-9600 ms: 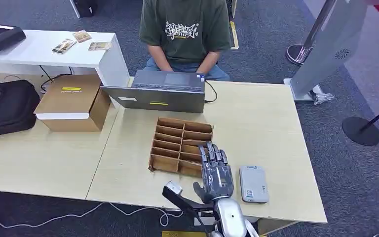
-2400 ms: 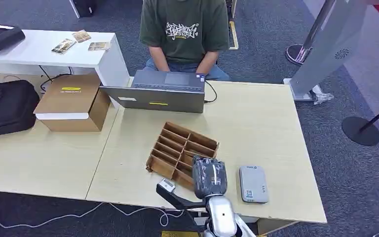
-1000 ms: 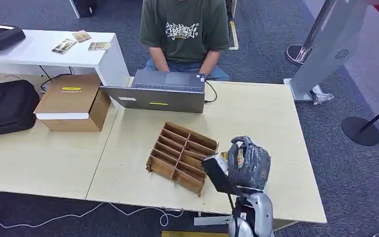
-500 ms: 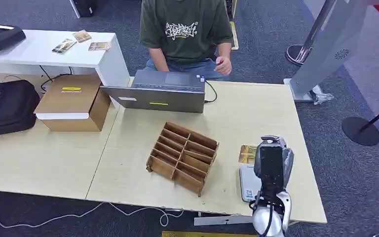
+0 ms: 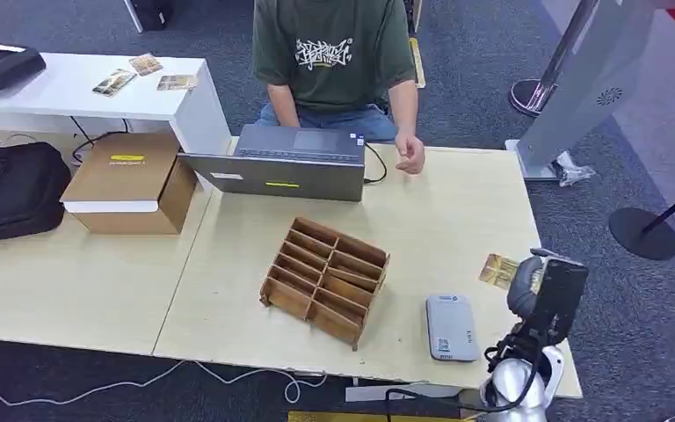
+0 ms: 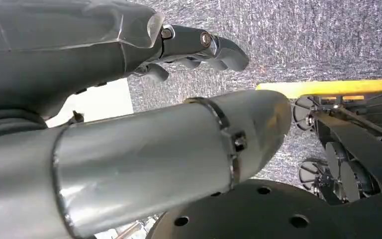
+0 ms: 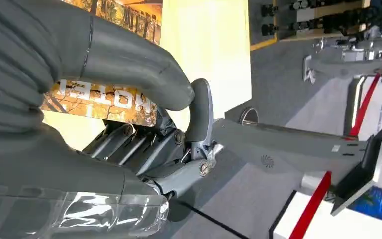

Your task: Pass the card to the sensor for recognition and then transmit it.

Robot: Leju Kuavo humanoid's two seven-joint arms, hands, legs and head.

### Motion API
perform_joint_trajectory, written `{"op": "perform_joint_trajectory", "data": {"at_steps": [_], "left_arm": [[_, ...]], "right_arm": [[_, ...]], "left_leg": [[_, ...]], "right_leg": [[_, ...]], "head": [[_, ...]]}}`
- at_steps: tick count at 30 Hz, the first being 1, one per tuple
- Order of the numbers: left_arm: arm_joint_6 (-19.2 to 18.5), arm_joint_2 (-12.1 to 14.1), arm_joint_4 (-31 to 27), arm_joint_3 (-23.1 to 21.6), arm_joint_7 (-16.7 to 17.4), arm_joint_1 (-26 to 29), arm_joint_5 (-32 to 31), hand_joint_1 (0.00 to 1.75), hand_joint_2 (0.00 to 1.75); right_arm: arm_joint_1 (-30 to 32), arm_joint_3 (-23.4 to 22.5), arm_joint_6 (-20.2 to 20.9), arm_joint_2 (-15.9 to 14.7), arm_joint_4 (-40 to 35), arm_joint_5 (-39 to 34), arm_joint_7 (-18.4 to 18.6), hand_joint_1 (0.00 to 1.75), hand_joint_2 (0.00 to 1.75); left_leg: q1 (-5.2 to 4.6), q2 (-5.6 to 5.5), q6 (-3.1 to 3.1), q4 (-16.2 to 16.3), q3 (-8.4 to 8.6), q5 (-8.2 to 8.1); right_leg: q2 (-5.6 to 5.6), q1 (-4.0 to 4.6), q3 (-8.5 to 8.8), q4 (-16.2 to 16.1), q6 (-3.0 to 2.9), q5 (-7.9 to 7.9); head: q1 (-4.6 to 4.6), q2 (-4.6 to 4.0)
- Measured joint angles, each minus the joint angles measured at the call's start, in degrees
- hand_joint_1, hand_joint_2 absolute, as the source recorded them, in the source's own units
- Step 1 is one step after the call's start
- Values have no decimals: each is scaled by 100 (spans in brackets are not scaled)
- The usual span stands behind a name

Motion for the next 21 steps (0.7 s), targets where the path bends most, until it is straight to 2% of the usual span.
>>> {"op": "perform_joint_trajectory", "data": {"at_steps": [5,14,21], "left_arm": [[63,0,0,0,55,-28,-181,0,0],[114,2,0,0,85,-73,-376,0,0],[122,22,0,0,83,-109,-818,0,0]], "right_arm": [[-304,-188,-55,31,134,53,-116,175,175],[-838,-249,-135,70,391,227,-173,175,175],[-1201,-306,-155,133,483,356,-197,175,175]], "left_leg": [[0,6,0,0,3,1],[0,3,-3,0,3,6],[0,4,-3,0,2,6]], "right_leg": [[4,0,0,0,-1,2],[2,0,1,1,-1,4],[3,0,-1,1,-1,4]], "head": [[2,0],[0,0],[0,0]]}}
